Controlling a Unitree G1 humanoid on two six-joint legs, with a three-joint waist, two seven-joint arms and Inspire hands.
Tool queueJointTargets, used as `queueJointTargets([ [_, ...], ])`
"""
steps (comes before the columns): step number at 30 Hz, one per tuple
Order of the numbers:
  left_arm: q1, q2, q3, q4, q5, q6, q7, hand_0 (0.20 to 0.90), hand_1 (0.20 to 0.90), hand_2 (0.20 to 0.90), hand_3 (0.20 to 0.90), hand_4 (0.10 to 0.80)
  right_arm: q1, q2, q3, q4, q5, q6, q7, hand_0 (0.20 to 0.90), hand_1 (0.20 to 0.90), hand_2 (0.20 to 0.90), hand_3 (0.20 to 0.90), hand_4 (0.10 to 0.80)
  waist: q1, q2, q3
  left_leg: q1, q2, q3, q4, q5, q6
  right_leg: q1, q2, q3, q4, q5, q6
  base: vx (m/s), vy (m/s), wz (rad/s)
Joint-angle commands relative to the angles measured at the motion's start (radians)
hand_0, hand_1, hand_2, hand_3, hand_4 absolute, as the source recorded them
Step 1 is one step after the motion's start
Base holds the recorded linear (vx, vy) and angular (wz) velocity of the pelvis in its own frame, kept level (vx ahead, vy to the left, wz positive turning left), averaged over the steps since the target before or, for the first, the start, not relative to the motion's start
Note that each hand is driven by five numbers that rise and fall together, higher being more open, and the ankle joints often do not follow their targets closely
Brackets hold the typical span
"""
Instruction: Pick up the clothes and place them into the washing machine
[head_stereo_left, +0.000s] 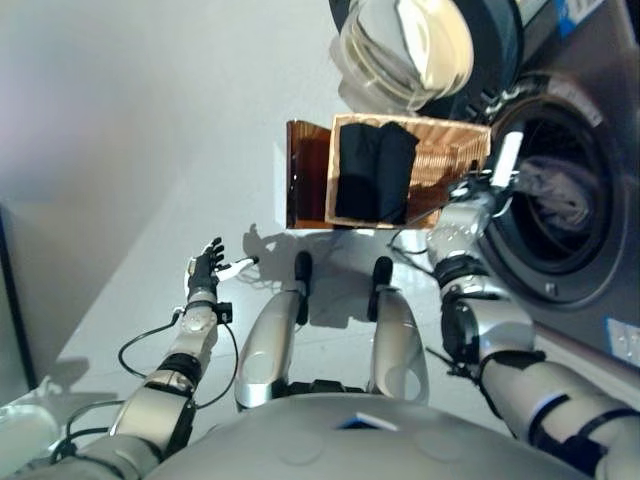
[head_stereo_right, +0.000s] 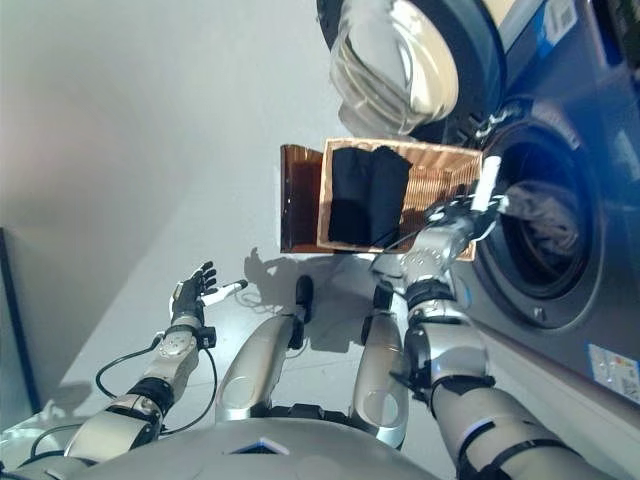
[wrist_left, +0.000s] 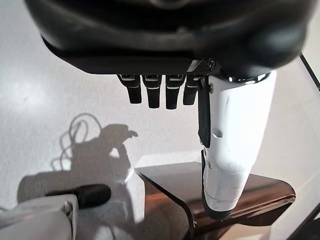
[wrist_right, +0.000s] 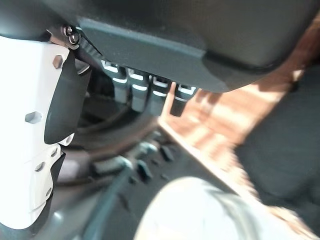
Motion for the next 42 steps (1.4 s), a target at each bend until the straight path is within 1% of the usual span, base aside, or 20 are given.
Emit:
queueJointTargets([
  [1,-0.017,0.036,0.036,0.046,0.031,-0.024,0.012,0.9,0.9,0.9,0.9,0.8,0.09,-0.028,0.035,-0.076,-0.008,-0.005,0.079,0.9,0.9,0.9,0.9,0.8,0.013,-0.026,-0.079,0.037,-0.021,-0.004,-0.053,-0.01,-0.049,0.098,0.022,0.003,-0.174,0.103,0.009,0.1,-0.004,0.04],
  [6,-0.009,0.028,0.051,0.07,0.053,-0.02,0.009,0.9,0.9,0.9,0.9,0.8,0.204,-0.006,0.074,-0.104,-0.02,0.026,0.12,0.9,0.9,0.9,0.9,0.8,0.006,-0.043,-0.104,0.112,-0.017,-0.01,-0.113,0.006,-0.053,0.18,0.015,0.0,-0.246,0.121,0.02,0.092,-0.005,-0.02],
  [9,0.016,0.026,0.076,0.092,0.085,-0.01,-0.004,0.9,0.9,0.9,0.9,0.8,0.334,-0.013,0.098,-0.146,-0.056,0.068,0.167,0.9,0.9,0.9,0.9,0.8,-0.004,-0.063,-0.134,0.191,-0.009,-0.006,-0.154,0.006,-0.053,0.258,0.017,0.004,-0.291,0.131,0.026,0.103,-0.01,-0.01],
  [17,0.058,0.037,0.102,0.131,0.134,-0.004,-0.029,0.9,0.9,0.9,0.9,0.8,0.426,-0.054,0.129,-0.126,-0.203,0.129,0.172,0.9,0.9,0.9,0.9,0.8,-0.012,-0.074,-0.188,0.3,0.006,0.011,-0.248,0.028,-0.063,0.346,0.012,0.016,-0.363,0.156,0.041,0.102,-0.006,-0.07],
  [19,0.079,0.051,0.116,0.146,0.169,-0.001,-0.042,0.9,0.9,0.9,0.9,0.8,0.455,-0.105,0.177,-0.099,-0.392,0.171,0.155,0.9,0.9,0.9,0.9,0.8,-0.009,-0.078,-0.208,0.346,0.013,0.021,-0.274,0.033,-0.066,0.386,0.011,0.014,-0.379,0.156,0.045,0.134,-0.012,-0.07],
  [20,0.079,0.051,0.116,0.146,0.169,-0.001,-0.042,0.9,0.9,0.9,0.9,0.8,0.455,-0.105,0.177,-0.099,-0.392,0.171,0.155,0.9,0.9,0.9,0.9,0.8,-0.009,-0.078,-0.208,0.347,0.013,0.021,-0.274,0.033,-0.066,0.387,0.011,0.014,-0.379,0.156,0.045,0.15,-0.037,-0.08],
  [21,0.088,0.065,0.128,0.144,0.185,0.0,-0.052,0.9,0.9,0.9,0.9,0.8,0.461,-0.152,0.218,-0.107,-0.567,0.195,0.129,0.9,0.9,0.9,0.9,0.8,-0.006,-0.085,-0.216,0.367,0.017,0.02,-0.278,0.03,-0.066,0.403,0.013,0.012,-0.378,0.151,0.045,0.069,-0.024,-0.05],
  [22,0.089,0.065,0.129,0.144,0.185,0.0,-0.052,0.9,0.9,0.9,0.9,0.8,0.461,-0.151,0.218,-0.107,-0.568,0.195,0.128,0.9,0.9,0.9,0.9,0.8,-0.006,-0.084,-0.215,0.368,0.017,0.02,-0.278,0.03,-0.066,0.405,0.013,0.012,-0.378,0.151,0.045,0.129,-0.044,-0.03],
  [23,0.096,0.076,0.132,0.146,0.188,0.0,-0.061,0.9,0.9,0.9,0.9,0.8,0.447,-0.187,0.239,-0.075,-0.671,0.211,0.119,0.9,0.9,0.9,0.9,0.8,0.0,-0.089,-0.216,0.381,0.018,0.015,-0.279,0.028,-0.065,0.419,0.016,0.01,-0.378,0.147,0.044,0.089,-0.03,-0.02],
  [25,0.099,0.087,0.135,0.141,0.192,0.002,-0.069,0.9,0.9,0.9,0.9,0.8,0.427,-0.229,0.288,-0.105,-0.786,0.228,0.119,0.9,0.9,0.9,0.9,0.8,0.004,-0.094,-0.215,0.393,0.021,0.017,-0.282,0.026,-0.067,0.429,0.018,0.009,-0.378,0.142,0.043,0.096,-0.028,0.01],
  [26,0.1,0.092,0.136,0.136,0.192,-0.001,-0.078,0.9,0.9,0.9,0.9,0.8,0.408,-0.266,0.332,-0.124,-0.898,0.253,0.123,0.9,0.9,0.9,0.9,0.8,0.006,-0.097,-0.214,0.395,0.024,0.016,-0.283,0.027,-0.068,0.429,0.02,0.007,-0.376,0.14,0.042,0.066,-0.018,0.0],
  [29,0.107,0.093,0.132,0.121,0.189,0.003,-0.089,0.9,0.9,0.9,0.9,0.8,0.399,-0.293,0.36,-0.133,-0.972,0.261,0.121,0.9,0.9,0.9,0.9,0.8,0.008,-0.098,-0.213,0.402,0.026,0.014,-0.285,0.027,-0.068,0.439,0.022,0.002,-0.377,0.134,0.043,0.062,-0.018,0.0],
  [30,0.112,0.101,0.131,0.118,0.199,0.006,-0.104,0.9,0.9,0.9,0.9,0.8,0.372,-0.336,0.418,-0.172,-1.123,0.288,0.112,0.9,0.9,0.9,0.9,0.8,0.012,-0.101,-0.21,0.403,0.029,0.01,-0.286,0.027,-0.068,0.438,0.027,0.002,-0.373,0.127,0.04,0.052,-0.025,0.01],
  [33,0.112,0.101,0.128,0.106,0.203,0.007,-0.108,0.9,0.9,0.9,0.9,0.8,0.321,-0.386,0.49,-0.167,-1.34,0.313,0.091,0.9,0.9,0.9,0.9,0.8,0.018,-0.101,-0.198,0.391,0.032,0.004,-0.279,0.027,-0.066,0.429,0.031,-0.002,-0.358,0.116,0.036,0.021,-0.012,0.0],
  [35,0.11,0.1,0.126,0.098,0.205,0.005,-0.108,0.9,0.9,0.9,0.9,0.8,0.298,-0.406,0.525,-0.17,-1.433,0.313,0.082,0.9,0.9,0.9,0.9,0.8,0.022,-0.099,-0.191,0.387,0.032,0.001,-0.278,0.028,-0.064,0.424,0.033,-0.006,-0.351,0.111,0.034,0.0,0.0,0.0],
  [36,0.11,0.099,0.127,0.098,0.205,0.005,-0.108,0.9,0.9,0.9,0.9,0.8,0.297,-0.405,0.526,-0.168,-1.434,0.313,0.081,0.9,0.9,0.9,0.9,0.8,0.022,-0.099,-0.19,0.387,0.032,0.001,-0.278,0.028,-0.064,0.424,0.033,-0.006,-0.35,0.111,0.034,0.023,-0.023,0.03],
  [37,0.113,0.1,0.125,0.082,0.211,0.003,-0.108,0.9,0.9,0.9,0.9,0.8,0.274,-0.43,0.56,-0.21,-1.528,0.326,0.078,0.9,0.9,0.9,0.9,0.8,0.024,-0.097,-0.182,0.379,0.03,-0.004,-0.274,0.028,-0.063,0.419,0.035,-0.01,-0.347,0.107,0.033,0.014,-0.017,0.05],
  [38,0.113,0.1,0.125,0.082,0.211,0.003,-0.108,0.9,0.9,0.9,0.9,0.8,0.274,-0.43,0.56,-0.21,-1.528,0.326,0.078,0.9,0.9,0.9,0.9,0.8,0.024,-0.097,-0.182,0.379,0.03,-0.004,-0.274,0.028,-0.063,0.419,0.035,-0.01,-0.347,0.107,0.033,-0.026,-0.028,0.13],
  [39,0.104,0.102,0.124,0.087,0.21,0.002,-0.107,0.9,0.9,0.9,0.9,0.8,0.235,-0.43,0.585,-0.136,-1.588,0.35,0.069,0.9,0.9,0.9,0.9,0.8,0.03,-0.095,-0.166,0.359,0.028,-0.009,-0.267,0.028,-0.061,0.403,0.036,-0.015,-0.34,0.106,0.03,-0.07,-0.019,0.15],
  [42,0.077,0.103,0.109,0.093,0.206,0.012,-0.105,0.9,0.9,0.9,0.9,0.8,0.181,-0.389,0.585,-0.044,-1.539,0.376,0.077,0.9,0.9,0.9,0.9,0.8,0.037,-0.092,-0.151,0.329,0.026,-0.019,-0.255,0.03,-0.058,0.379,0.035,-0.025,-0.333,0.105,0.027,-0.08,-0.025,0.15],
])
